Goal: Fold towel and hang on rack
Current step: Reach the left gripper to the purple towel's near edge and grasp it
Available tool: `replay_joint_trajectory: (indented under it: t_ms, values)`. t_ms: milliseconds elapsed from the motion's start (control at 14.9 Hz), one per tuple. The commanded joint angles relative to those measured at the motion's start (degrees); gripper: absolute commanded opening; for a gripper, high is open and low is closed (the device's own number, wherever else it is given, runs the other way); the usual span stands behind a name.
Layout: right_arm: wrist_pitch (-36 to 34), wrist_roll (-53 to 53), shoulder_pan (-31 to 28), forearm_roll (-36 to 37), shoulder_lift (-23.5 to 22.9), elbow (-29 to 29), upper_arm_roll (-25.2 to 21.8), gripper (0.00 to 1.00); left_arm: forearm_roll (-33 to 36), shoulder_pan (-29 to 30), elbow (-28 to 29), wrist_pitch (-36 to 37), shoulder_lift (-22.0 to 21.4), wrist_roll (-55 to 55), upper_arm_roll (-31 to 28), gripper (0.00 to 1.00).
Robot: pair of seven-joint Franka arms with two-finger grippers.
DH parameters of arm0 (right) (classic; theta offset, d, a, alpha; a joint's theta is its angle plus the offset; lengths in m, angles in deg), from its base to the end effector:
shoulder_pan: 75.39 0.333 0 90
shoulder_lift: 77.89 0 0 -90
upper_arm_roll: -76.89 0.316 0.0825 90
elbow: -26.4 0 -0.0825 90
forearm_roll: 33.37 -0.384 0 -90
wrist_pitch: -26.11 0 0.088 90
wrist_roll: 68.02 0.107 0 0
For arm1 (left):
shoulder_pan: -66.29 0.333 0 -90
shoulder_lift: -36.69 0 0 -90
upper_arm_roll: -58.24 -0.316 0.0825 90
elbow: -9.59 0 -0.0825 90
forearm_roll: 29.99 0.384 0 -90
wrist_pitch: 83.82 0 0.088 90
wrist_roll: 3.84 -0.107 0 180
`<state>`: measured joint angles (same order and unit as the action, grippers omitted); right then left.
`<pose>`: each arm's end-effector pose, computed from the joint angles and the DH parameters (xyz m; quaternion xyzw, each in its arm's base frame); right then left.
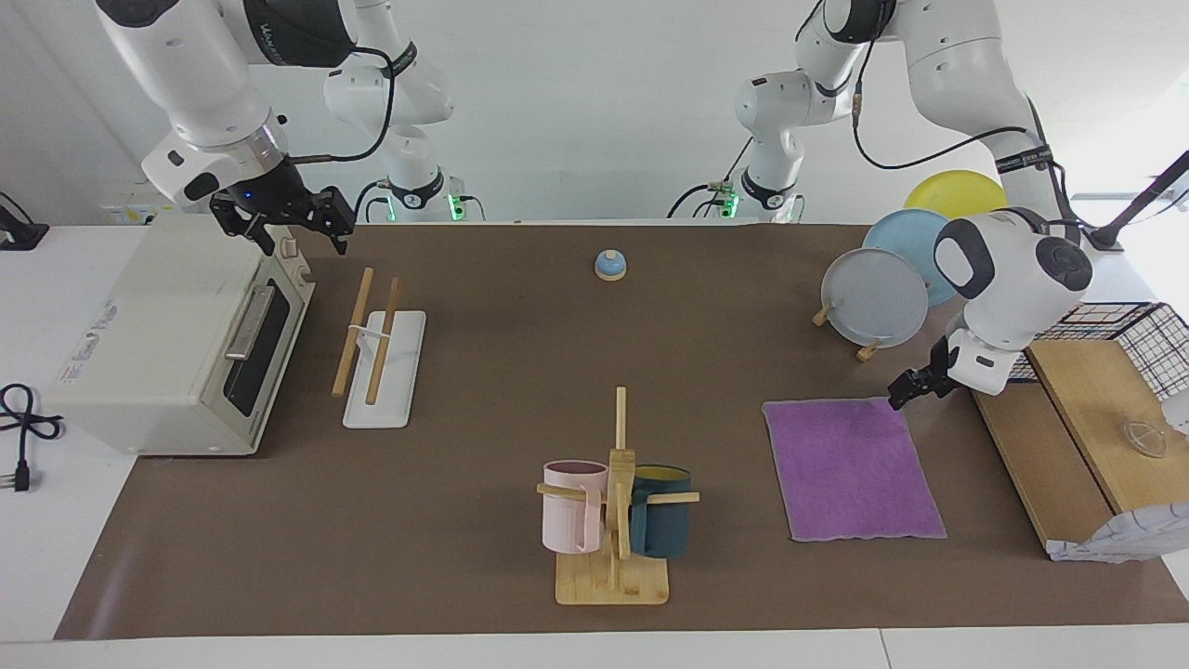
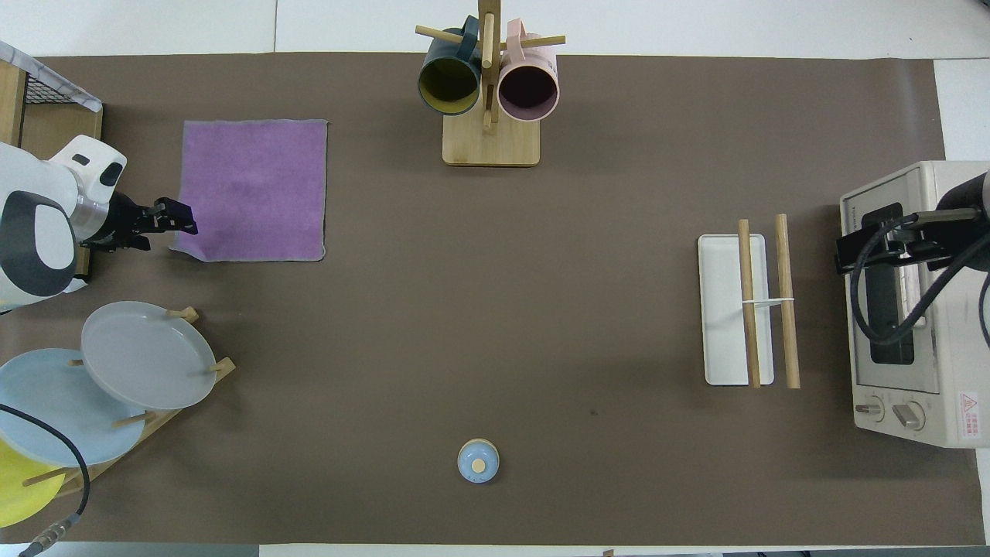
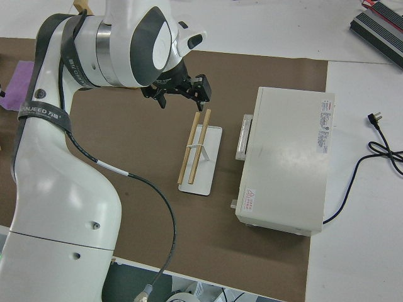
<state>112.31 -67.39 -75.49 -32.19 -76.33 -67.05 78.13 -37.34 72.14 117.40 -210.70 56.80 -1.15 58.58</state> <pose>0.5373 0.0085 0.6057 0.9987 0.0043 -0.0495 0.0114 0.6234 0.0561 0.3221 0.9925 0.1103 -0.0078 0.0521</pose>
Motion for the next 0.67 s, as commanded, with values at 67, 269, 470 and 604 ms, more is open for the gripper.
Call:
replay_joint_trajectory:
  t_ms: [67,269,470,604]
  values:
    - [-0.6,-1.4,-0.4,-0.6,0.9,-0.7,0.3,1.0,-3.1,0.8,0.7,-1.4,0.2,-1.1,0.4,0.83]
    - [-0.7,-1.4,-0.4,-0.6,0.9,-0.6,0.3,1.0,-3.1,0.8,0.9,-1.3,0.2,-1.1,0.4,0.61]
    - [-0.3,-1.4,-0.5,-0.6,0.9,-0.7,0.3,1.0,-3.1,0.9,1.0,-1.3,0.5,-1.2,0.4,0.49]
    - [-0.6,-1.4,-0.5,-0.6,0.9,-0.7,0.3,1.0,-3.2,0.9,0.9,-1.7,0.9,-1.2,0.4,0.49]
